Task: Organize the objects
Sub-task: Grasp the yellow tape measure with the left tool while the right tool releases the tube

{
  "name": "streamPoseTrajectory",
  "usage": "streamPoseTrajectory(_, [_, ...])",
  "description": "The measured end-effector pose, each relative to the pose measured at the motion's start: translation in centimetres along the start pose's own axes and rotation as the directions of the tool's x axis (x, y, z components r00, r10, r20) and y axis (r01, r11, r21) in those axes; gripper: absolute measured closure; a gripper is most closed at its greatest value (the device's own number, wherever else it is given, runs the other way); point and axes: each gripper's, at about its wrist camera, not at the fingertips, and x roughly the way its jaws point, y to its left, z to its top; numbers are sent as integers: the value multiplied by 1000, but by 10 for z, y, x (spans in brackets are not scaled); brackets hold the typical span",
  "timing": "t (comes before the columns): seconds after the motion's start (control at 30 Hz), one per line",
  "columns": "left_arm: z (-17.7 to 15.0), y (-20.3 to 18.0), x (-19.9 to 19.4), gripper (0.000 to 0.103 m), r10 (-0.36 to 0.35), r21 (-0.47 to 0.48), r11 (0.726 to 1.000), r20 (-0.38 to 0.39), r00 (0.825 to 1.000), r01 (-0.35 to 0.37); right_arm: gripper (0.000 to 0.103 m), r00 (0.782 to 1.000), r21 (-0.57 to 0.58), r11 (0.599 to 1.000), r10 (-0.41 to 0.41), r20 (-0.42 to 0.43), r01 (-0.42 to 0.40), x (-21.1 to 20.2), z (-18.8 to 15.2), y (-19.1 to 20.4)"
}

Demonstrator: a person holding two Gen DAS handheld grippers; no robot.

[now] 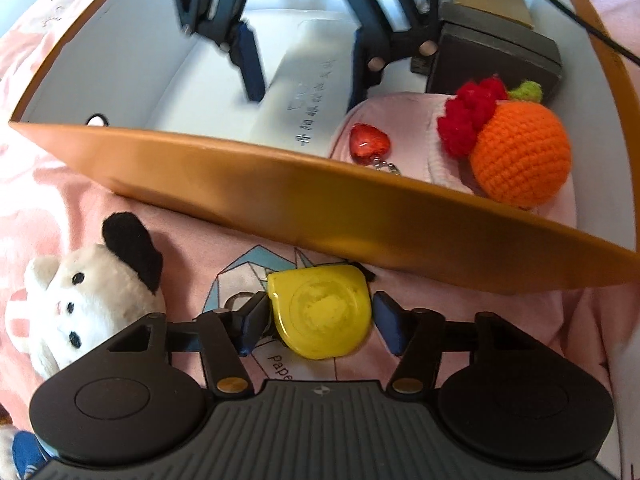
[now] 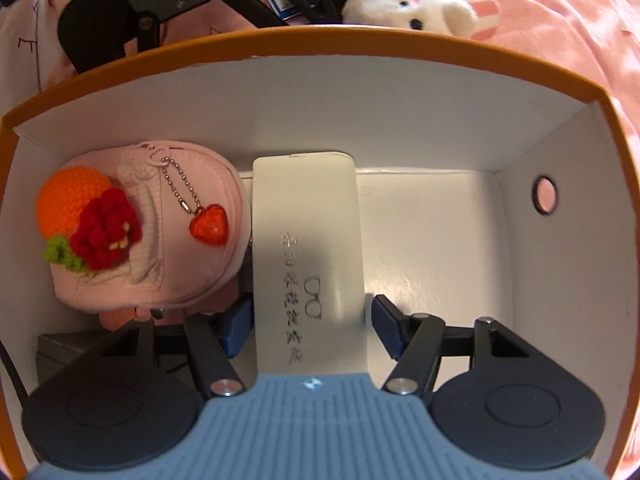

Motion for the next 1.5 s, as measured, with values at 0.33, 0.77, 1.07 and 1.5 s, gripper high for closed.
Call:
streamPoseTrajectory(0.33, [-24,-14,-25,41,53,-65,997,-1,999,-53,37,992,23,993,-120,24,119,-28,-4,31])
streamPoseTrajectory(0.77, [-21,-12,-147,41,126,-176,979,140,982,-100,47,954,155,947,-293,66,280,-84,-38,58])
streamPoseTrajectory(1.07, [106,24,-147,41,78,-99,994,273,959,-53,80,891,208,874,-453,26,439,-120,-71,58])
streamPoseTrajectory(1.5, [201,21,-52,41,-99,-22,994,180,979,105,81,836,314,784,-544,-67,535,-134,-123,48])
